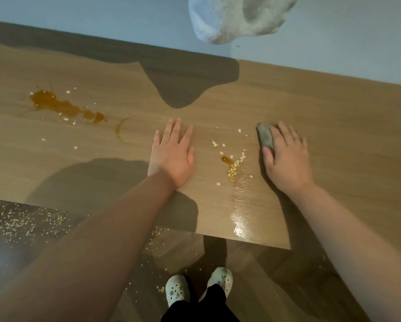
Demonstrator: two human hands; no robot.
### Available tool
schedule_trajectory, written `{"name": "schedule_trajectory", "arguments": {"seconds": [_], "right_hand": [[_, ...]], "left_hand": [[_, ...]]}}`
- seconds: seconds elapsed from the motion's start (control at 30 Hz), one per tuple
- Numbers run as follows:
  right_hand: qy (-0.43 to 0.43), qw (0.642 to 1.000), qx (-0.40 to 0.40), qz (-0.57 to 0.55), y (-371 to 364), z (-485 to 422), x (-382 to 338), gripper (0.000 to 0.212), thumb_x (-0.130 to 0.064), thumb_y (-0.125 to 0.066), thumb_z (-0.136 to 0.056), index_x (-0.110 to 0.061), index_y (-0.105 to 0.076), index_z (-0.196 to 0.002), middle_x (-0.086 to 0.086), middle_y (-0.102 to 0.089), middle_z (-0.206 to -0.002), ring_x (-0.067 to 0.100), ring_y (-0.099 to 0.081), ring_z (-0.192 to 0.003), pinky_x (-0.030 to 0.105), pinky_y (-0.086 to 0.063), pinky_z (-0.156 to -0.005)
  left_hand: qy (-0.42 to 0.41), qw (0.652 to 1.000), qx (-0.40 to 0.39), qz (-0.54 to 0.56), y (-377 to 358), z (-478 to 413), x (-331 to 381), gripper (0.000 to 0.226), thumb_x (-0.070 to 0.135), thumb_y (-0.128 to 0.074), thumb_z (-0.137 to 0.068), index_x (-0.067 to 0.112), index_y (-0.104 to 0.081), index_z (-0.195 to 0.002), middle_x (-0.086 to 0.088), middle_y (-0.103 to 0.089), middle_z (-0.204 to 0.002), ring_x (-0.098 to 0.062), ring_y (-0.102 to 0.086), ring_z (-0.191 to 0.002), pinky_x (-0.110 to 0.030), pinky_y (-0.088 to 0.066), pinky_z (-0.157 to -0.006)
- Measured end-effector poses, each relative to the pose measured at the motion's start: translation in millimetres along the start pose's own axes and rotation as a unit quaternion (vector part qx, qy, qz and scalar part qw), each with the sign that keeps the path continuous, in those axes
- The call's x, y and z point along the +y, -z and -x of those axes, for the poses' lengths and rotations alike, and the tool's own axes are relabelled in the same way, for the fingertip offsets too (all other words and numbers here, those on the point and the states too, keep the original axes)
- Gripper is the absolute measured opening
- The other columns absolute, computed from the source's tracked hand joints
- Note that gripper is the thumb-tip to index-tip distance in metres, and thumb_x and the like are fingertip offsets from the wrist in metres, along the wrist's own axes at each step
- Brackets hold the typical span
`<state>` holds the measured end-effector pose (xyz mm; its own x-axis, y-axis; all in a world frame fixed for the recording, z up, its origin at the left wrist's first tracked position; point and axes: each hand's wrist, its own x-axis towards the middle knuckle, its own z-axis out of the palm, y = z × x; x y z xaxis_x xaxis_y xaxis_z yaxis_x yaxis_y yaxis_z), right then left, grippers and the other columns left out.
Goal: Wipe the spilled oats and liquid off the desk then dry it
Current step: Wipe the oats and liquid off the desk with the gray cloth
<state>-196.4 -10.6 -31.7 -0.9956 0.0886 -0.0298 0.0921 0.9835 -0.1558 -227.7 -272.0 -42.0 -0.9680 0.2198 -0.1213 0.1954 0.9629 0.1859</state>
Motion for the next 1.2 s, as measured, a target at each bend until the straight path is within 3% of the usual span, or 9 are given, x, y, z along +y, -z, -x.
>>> {"name": "schedule_trajectory", "arguments": {"seconds": [0.27,0.43,0.53,0.7,0.8,0.9,0.97,1.03,1.2], "right_hand": [[-0.167,0.984,0.051,-0.024,-1.8,-94.5,20.6,0.056,-0.029,-0.042,-0.096,-0.005,-0.035,-0.147,0.019,-0.030,-0.155,0.040,-0.026,-0.142,0.051,-0.017,-0.118],[0.068,0.997,0.015,-0.026,-0.5,-67.9,-6.8,0.054,-0.030,-0.042,-0.100,-0.011,-0.033,-0.150,0.012,-0.028,-0.158,0.033,-0.023,-0.145,0.044,-0.012,-0.120],[0.155,0.984,-0.042,-0.077,14.1,-61.9,21.1,0.057,-0.030,-0.049,-0.099,-0.012,-0.030,-0.149,0.011,-0.033,-0.155,0.028,-0.032,-0.141,0.040,-0.023,-0.117],[-0.080,0.988,0.095,-0.088,7.9,-133.9,43.7,0.045,-0.021,-0.050,-0.096,0.001,-0.045,-0.134,0.023,-0.030,-0.154,0.040,-0.033,-0.138,0.049,-0.026,-0.115],[-0.191,0.975,0.094,-0.063,1.9,-163.2,9.4,0.051,-0.031,-0.047,-0.097,-0.003,-0.042,-0.139,0.017,-0.032,-0.154,0.038,-0.030,-0.139,0.050,-0.023,-0.115],[-0.026,0.996,0.059,-0.058,-6.9,-151.7,-18.2,0.051,-0.030,-0.045,-0.098,-0.004,-0.040,-0.142,0.017,-0.034,-0.153,0.039,-0.030,-0.139,0.050,-0.022,-0.116],[0.137,0.988,0.014,-0.065,-5.1,-130.9,-10.2,0.050,-0.026,-0.047,-0.099,-0.006,-0.040,-0.144,0.016,-0.035,-0.153,0.037,-0.030,-0.141,0.048,-0.021,-0.119],[0.205,0.977,-0.012,-0.051,2.4,-121.5,18.9,0.050,-0.025,-0.048,-0.100,-0.009,-0.039,-0.146,0.014,-0.033,-0.155,0.035,-0.026,-0.143,0.049,-0.018,-0.120],[-0.021,0.997,0.070,-0.033,1.5,-160.5,36.7,0.049,-0.024,-0.046,-0.097,-0.006,-0.041,-0.142,0.021,-0.032,-0.151,0.043,-0.031,-0.136,0.050,-0.024,-0.114]], "left_hand": [[-0.005,0.998,0.048,0.033,-4.1,2.9,-0.5,0.058,0.030,-0.039,-0.096,0.019,-0.031,-0.152,-0.010,-0.018,-0.162,-0.024,-0.011,-0.150,-0.046,-0.008,-0.121],[0.022,0.999,0.031,0.035,-1.0,1.9,1.2,0.060,0.031,-0.039,-0.098,0.026,-0.021,-0.155,-0.003,-0.007,-0.164,-0.016,0.001,-0.151,-0.039,0.000,-0.122],[0.021,0.999,0.021,0.037,-0.7,2.8,1.9,0.061,0.033,-0.036,-0.098,0.026,-0.018,-0.155,-0.002,-0.005,-0.164,-0.016,0.003,-0.151,-0.039,0.001,-0.122],[0.022,0.999,0.022,0.041,-1.0,3.4,1.4,0.059,0.032,-0.035,-0.098,0.027,-0.018,-0.155,-0.001,-0.005,-0.164,-0.015,0.005,-0.151,-0.038,0.002,-0.122],[0.020,0.999,0.025,0.043,-1.2,3.6,1.6,0.060,0.036,-0.026,-0.095,0.027,-0.020,-0.155,-0.001,-0.007,-0.164,-0.015,0.003,-0.151,-0.037,0.002,-0.121],[0.017,0.998,0.034,0.048,-2.0,3.4,0.4,0.064,0.038,-0.023,-0.091,0.027,-0.025,-0.154,-0.002,-0.011,-0.164,-0.016,-0.001,-0.151,-0.038,0.001,-0.121],[0.016,0.998,0.033,0.044,-2.9,3.9,-0.3,0.064,0.039,-0.023,-0.091,0.027,-0.024,-0.154,-0.002,-0.011,-0.164,-0.015,-0.001,-0.151,-0.038,0.001,-0.121],[0.011,0.998,0.033,0.044,-3.1,3.3,-0.5,0.063,0.038,-0.026,-0.091,0.027,-0.025,-0.153,-0.002,-0.013,-0.163,-0.016,-0.002,-0.151,-0.038,0.000,-0.121],[0.006,0.998,0.043,0.041,-2.6,3.6,-1.0,0.062,0.040,-0.026,-0.091,0.026,-0.028,-0.152,-0.003,-0.017,-0.162,-0.017,-0.005,-0.151,-0.041,-0.004,-0.122]]}}
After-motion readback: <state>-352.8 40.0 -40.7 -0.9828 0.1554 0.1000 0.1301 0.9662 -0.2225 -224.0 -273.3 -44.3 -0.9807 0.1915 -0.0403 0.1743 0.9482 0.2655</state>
